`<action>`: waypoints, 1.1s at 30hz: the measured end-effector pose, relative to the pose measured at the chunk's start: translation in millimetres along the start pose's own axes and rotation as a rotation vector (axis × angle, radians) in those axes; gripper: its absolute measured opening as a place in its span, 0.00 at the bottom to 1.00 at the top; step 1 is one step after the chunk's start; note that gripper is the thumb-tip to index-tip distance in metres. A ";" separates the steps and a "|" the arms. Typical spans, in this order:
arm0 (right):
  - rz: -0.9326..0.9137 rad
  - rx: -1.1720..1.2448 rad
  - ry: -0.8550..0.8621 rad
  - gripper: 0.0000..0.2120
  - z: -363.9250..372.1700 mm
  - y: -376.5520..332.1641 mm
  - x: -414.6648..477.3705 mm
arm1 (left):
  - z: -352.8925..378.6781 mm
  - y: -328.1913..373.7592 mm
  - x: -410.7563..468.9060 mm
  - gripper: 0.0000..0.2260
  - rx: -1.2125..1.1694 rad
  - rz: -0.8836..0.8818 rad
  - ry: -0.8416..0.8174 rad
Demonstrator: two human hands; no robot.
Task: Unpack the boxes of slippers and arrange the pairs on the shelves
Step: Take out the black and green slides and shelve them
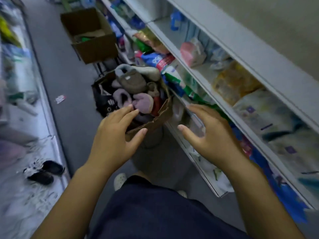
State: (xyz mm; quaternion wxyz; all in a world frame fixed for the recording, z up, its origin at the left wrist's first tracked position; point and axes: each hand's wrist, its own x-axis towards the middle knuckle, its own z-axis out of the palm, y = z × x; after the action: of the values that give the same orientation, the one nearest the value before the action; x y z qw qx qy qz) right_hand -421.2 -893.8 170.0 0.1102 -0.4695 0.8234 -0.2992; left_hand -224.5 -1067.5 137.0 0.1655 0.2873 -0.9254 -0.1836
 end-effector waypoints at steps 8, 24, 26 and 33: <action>-0.101 -0.049 -0.176 0.30 105.3 -87.9 74.4 | -65.7 -136.2 -28.2 0.31 0.049 -0.216 -0.005; -0.160 -0.006 -0.242 0.29 263.9 -254.0 249.5 | -183.0 -383.1 24.7 0.32 0.131 -0.381 0.042; -0.163 -0.026 -0.271 0.29 277.1 -256.8 276.4 | -182.4 -397.7 45.4 0.31 0.119 -0.418 0.063; -0.174 0.027 -0.309 0.30 325.3 -271.0 399.8 | -193.9 -456.7 138.1 0.31 0.143 -0.440 0.026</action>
State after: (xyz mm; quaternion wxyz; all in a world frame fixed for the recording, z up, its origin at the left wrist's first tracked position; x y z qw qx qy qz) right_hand -292.9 -1458.8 112.1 0.2153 -0.5776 0.7489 -0.2431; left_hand -37.3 -1547.3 136.3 0.1124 0.4956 -0.8489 -0.1454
